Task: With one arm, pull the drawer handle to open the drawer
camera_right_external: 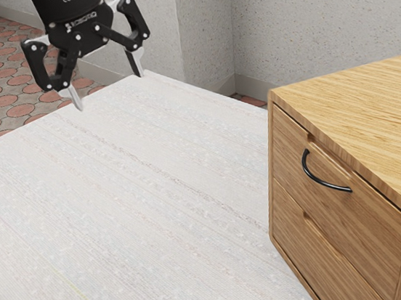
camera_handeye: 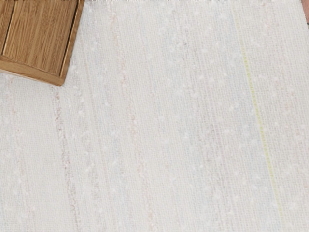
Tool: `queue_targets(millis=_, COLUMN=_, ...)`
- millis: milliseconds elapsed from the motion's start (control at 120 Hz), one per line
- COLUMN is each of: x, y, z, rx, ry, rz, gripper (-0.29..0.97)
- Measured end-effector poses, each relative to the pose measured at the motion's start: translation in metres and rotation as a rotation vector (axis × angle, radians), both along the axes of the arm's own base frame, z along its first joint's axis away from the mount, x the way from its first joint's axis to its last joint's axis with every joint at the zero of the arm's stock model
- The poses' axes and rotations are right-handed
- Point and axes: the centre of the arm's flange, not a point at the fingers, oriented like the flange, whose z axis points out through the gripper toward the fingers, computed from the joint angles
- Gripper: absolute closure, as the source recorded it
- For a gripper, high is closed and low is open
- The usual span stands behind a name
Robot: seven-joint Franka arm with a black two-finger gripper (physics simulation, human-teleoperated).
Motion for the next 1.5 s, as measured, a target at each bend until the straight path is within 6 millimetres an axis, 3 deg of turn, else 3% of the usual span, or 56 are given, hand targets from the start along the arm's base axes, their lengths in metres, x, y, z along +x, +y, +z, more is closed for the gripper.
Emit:
queue_targets(millis=625, x=0.009, y=-0.009, z=-0.011, rx=-0.026, ry=0.019, rz=-0.016, gripper=0.00)
queue_targets(millis=833, x=0.020, y=-0.034, z=-0.031, rx=-0.049, ry=-0.008, rz=-0.071, gripper=0.00)
queue_targets(millis=917, x=0.003, y=-0.050, z=-0.037, rx=-0.112, ry=-0.081, rz=-0.106, gripper=0.00)
queue_targets(millis=1025, x=-0.016, y=-0.095, z=-0.035, rx=-0.183, ry=-0.203, rz=-0.211, gripper=0.02)
queue_targets(millis=1075, x=-0.020, y=-0.106, z=-0.038, rx=-0.199, ry=-0.242, rz=-0.241, gripper=0.05)
queue_targets(millis=1375, x=-0.004, y=-0.111, z=-0.056, rx=-0.212, ry=-0.367, rz=-0.280, gripper=0.20)
queue_targets(millis=1500, x=0.019, y=-0.115, z=-0.071, rx=-0.217, ry=-0.376, rz=-0.294, gripper=0.23)
